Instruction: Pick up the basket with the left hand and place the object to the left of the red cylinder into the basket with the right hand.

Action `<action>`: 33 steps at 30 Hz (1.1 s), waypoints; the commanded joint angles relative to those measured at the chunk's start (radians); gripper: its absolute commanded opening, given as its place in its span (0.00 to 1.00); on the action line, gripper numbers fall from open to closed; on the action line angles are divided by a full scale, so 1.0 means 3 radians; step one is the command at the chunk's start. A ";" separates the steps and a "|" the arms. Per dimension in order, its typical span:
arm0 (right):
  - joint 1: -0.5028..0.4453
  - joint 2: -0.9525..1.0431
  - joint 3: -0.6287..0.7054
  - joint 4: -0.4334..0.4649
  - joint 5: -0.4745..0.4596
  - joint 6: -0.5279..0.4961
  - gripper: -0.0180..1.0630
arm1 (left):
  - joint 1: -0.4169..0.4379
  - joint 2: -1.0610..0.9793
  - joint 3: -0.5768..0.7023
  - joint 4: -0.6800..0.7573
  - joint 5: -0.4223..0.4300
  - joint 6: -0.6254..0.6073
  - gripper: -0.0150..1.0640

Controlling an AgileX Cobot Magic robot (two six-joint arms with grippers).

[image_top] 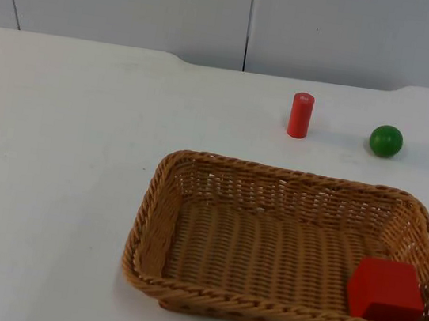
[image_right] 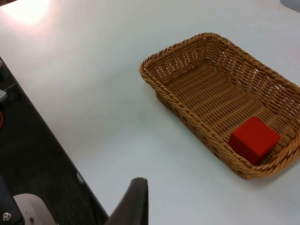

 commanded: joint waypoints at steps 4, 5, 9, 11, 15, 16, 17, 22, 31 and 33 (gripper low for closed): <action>0.0014 -0.0013 0.0010 -0.0022 -0.0036 0.0000 0.84 | 0.0003 -0.0014 0.0014 0.0002 -0.0041 -0.0026 0.99; 0.0014 -0.0013 0.0010 -0.0023 -0.0036 0.0000 0.84 | 0.0003 -0.0014 0.0014 0.0002 -0.0041 -0.0026 0.99; 0.0014 -0.0013 0.0010 -0.0023 -0.0036 0.0000 0.94 | 0.0003 -0.0014 0.0014 -0.0005 -0.0041 -0.0026 0.99; 0.0014 -0.0013 0.0010 -0.0023 -0.0036 0.0000 0.98 | 0.0003 -0.0014 0.0014 -0.0005 -0.0041 -0.0026 0.99; 0.0014 -0.0013 0.0010 -0.0023 -0.0036 0.0000 0.99 | 0.0003 -0.0014 0.0014 -0.0005 -0.0041 -0.0026 0.99; 0.0014 -0.0013 0.0010 -0.0023 -0.0036 0.0000 0.99 | 0.0003 -0.0014 0.0014 -0.0005 -0.0041 -0.0026 0.99; 0.0014 -0.0013 0.0010 -0.0023 -0.0036 0.0000 0.99 | 0.0003 -0.0014 0.0014 -0.0005 -0.0041 -0.0026 0.99; 0.0014 -0.0013 0.0010 -0.0002 -0.0036 0.0000 0.99 | 0.0003 -0.0014 0.0014 -0.0005 -0.0041 -0.0026 0.99; 0.0007 -0.0013 0.0010 0.0009 -0.0036 0.0000 0.99 | 0.0003 -0.0014 0.0014 -0.0005 -0.0041 -0.0026 0.99; -0.0080 -0.0013 0.0010 0.0009 -0.0036 0.0000 0.99 | 0.0003 -0.0014 0.0014 -0.0005 -0.0041 -0.0026 0.99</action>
